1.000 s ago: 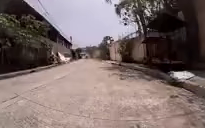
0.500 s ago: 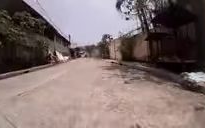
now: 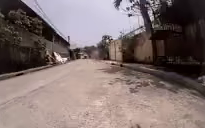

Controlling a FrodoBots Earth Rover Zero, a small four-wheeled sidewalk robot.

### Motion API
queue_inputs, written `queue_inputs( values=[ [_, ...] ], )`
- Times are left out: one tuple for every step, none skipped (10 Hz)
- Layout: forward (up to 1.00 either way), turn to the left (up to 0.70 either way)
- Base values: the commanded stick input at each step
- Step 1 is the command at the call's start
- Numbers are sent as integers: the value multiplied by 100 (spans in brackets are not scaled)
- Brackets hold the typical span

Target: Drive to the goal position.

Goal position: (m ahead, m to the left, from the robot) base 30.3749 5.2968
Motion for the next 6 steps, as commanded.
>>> queue_inputs(
  values=[
    [100, 0],
    [100, 0],
    [100, 0],
    [100, 0],
    [100, 0],
    [100, 0]
  ],
)
